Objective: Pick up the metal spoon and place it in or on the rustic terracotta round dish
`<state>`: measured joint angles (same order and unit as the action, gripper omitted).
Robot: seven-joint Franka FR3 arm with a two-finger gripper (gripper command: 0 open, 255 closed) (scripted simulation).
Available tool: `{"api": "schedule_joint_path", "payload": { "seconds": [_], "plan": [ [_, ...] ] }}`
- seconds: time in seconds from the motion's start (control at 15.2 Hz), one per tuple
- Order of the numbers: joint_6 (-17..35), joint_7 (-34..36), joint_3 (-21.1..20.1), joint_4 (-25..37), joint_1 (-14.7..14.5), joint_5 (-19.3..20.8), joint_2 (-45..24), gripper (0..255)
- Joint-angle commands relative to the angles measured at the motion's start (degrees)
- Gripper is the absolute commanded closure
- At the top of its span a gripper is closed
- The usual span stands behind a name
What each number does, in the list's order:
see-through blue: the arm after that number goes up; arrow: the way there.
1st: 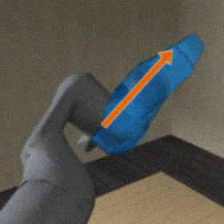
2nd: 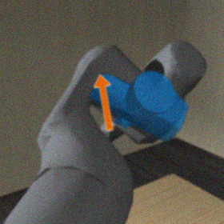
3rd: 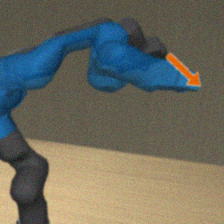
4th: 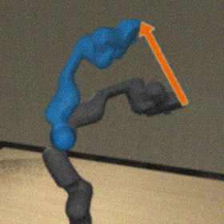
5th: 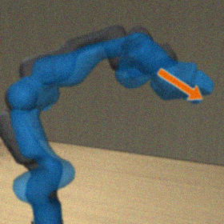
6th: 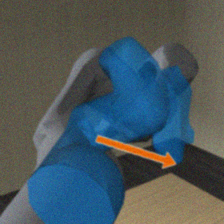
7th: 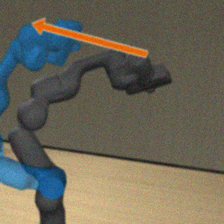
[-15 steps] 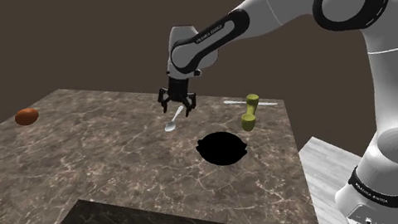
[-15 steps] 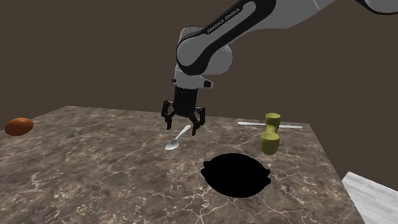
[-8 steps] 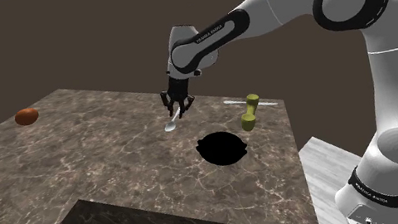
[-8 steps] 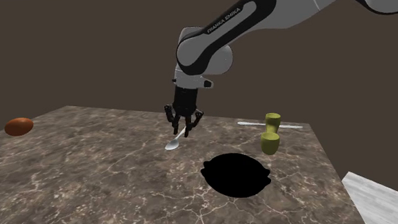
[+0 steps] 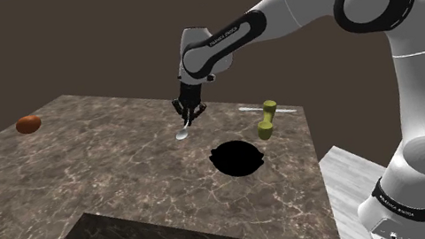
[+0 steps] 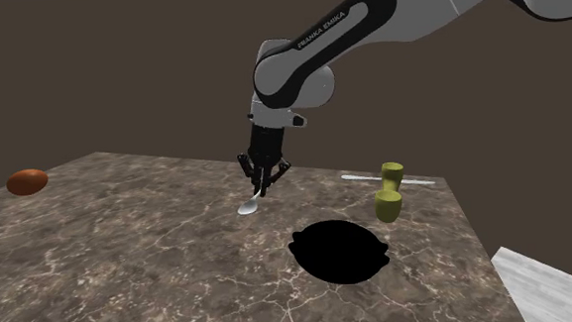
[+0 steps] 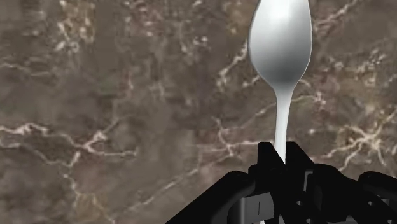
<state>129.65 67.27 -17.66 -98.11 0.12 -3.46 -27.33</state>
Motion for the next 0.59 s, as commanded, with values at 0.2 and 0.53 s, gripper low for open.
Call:
{"api": "schedule_joint_path", "payload": {
  "seconds": [0.2, 0.53],
  "plan": [
    [-2.47, 0.21, -0.21, 1.04, 0.13, -0.26, 1.39, 255],
    [-5.64, 0.48, -0.4, 2.69, 0.29, -0.53, 2.98, 255]
  ]
}}
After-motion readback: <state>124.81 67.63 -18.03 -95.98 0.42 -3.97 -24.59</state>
